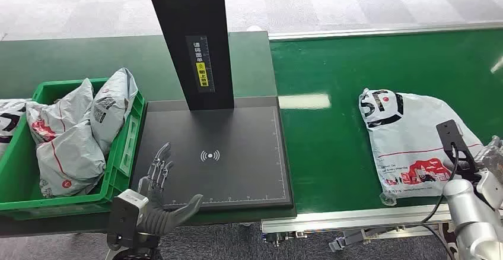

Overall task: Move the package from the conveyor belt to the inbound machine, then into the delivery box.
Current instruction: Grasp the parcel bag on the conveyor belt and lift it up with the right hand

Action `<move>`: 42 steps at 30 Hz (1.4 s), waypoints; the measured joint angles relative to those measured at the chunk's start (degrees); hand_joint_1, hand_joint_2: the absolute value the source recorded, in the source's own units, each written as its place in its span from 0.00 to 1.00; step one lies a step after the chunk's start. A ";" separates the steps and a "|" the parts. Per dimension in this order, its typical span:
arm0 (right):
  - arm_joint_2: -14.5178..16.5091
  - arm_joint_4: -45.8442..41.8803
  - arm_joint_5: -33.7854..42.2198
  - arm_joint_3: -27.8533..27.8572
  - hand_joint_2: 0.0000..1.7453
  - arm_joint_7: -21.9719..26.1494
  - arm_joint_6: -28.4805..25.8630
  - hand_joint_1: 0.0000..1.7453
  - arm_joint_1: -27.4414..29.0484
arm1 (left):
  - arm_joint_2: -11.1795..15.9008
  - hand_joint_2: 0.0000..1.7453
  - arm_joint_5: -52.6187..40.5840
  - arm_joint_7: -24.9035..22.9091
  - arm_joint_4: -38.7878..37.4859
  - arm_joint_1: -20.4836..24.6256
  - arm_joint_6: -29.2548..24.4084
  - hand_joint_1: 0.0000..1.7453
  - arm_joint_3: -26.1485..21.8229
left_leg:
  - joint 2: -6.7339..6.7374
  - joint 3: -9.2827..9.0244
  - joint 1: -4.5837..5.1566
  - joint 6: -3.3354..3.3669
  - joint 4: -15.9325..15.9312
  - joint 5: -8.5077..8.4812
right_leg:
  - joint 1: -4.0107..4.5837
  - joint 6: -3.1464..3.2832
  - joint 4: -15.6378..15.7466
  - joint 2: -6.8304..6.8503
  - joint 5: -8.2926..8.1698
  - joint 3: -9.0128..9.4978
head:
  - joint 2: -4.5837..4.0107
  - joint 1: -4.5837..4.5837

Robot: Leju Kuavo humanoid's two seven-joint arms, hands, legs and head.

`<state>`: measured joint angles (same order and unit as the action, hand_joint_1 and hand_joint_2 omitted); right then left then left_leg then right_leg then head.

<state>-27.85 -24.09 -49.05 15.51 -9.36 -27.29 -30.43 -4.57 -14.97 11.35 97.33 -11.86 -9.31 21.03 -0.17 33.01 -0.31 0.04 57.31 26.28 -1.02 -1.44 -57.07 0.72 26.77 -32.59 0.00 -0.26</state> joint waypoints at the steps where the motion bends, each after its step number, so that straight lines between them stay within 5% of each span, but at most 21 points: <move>1: 0.09 0.01 -0.10 0.01 1.00 -0.40 0.29 0.00 0.01 | 0.00 1.00 0.02 0.01 0.00 0.01 0.01 0.00 0.00 | 0.00 0.00 0.00 0.00 0.00 0.00 | 0.00 0.00 0.00 0.00 0.00 0.00 | 0.00 0.00; 9: 2.23 0.84 -1.17 0.03 1.00 -6.90 14.14 0.00 1.27 | 0.04 1.00 0.96 -0.50 -0.13 0.30 0.33 0.00 0.07 | 0.01 -0.02 0.00 0.00 0.00 0.00 | 0.02 0.00 0.00 -0.02 0.00 0.00 | 0.00 0.00; 22: 4.54 -0.58 -1.69 -0.67 1.00 -5.68 29.48 0.00 1.30 | 0.07 1.00 0.32 -1.99 -0.13 0.25 1.17 0.00 0.07 | 0.09 -0.19 -0.01 -0.01 0.00 0.00 | 0.09 0.01 0.00 -0.07 0.00 0.19 | 0.00 0.00; 34: 5.05 -0.97 -0.98 -1.92 1.00 -4.19 30.88 0.01 1.23 | 0.07 1.00 -0.15 -2.24 -0.13 0.04 1.25 0.00 0.07 | 0.14 -0.41 -0.01 -0.01 0.00 0.00 | 0.11 0.02 0.01 -0.12 -0.02 0.38 | 0.00 0.00; 35: 5.08 -1.02 -0.98 -1.92 1.00 -4.19 30.91 0.06 1.24 | 0.07 1.00 -0.15 -2.24 -0.13 0.03 1.25 0.00 0.07 | 0.14 -0.42 -0.01 -0.01 0.00 0.00 | 0.10 0.02 0.01 -0.12 -0.02 0.39 | 0.00 0.00; 39: 5.20 -1.08 -0.79 -1.98 1.00 -4.10 30.86 1.00 1.28 | 0.07 1.00 -0.17 -2.24 -0.13 0.00 1.24 0.00 0.07 | 0.14 -0.42 -0.01 -0.01 0.00 0.00 | 0.09 0.01 0.01 -0.12 -0.03 0.40 | 0.00 0.00; 42: 5.35 -1.31 -0.48 -2.15 1.00 -3.99 30.37 1.00 1.28 | 0.07 1.00 -0.26 -2.25 -0.13 0.03 1.23 0.00 0.05 | 0.14 -0.42 -0.01 -0.01 0.00 0.00 | 0.09 0.00 0.01 -0.12 -0.03 0.41 | 0.00 0.00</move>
<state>-22.49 -25.39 -49.53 13.35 -13.34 3.08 -29.15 -4.50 -15.23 9.11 97.20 -11.84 -8.08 21.08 -0.04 32.59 -0.32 0.03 57.31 26.29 -0.93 -1.44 -57.06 0.59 26.74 -32.18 0.00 -0.26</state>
